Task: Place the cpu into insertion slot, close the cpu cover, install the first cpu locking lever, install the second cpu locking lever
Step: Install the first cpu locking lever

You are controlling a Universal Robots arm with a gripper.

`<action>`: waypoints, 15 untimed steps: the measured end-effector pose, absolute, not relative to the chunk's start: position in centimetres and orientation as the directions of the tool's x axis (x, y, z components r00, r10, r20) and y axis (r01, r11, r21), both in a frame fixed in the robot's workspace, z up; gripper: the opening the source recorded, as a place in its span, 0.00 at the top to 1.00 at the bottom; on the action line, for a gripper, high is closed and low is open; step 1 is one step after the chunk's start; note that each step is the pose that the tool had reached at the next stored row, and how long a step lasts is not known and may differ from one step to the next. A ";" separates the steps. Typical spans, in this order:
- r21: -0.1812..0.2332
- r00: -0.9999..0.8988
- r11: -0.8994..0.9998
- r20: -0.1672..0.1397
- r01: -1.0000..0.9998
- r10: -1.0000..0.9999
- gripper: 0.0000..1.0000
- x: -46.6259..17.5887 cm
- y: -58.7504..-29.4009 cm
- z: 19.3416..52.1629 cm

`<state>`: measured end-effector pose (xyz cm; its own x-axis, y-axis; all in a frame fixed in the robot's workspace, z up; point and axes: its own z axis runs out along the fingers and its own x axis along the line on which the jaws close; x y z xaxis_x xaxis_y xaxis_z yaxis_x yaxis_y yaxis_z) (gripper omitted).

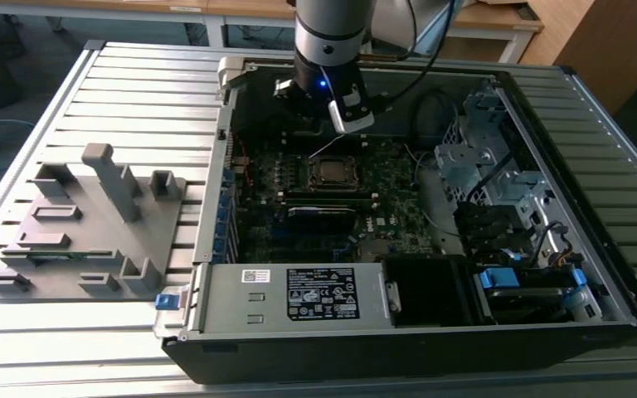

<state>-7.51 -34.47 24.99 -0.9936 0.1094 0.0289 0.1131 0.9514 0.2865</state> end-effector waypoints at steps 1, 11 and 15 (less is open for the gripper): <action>0.287 -0.994 0.951 0.029 0.113 0.109 0.90 -7.5 -34.5 25.0; 0.286 -0.994 0.952 0.029 0.113 0.109 0.90 -6.8 -34.5 24.1; 0.279 -0.994 0.954 0.028 0.113 0.110 0.90 -6.8 -34.5 23.9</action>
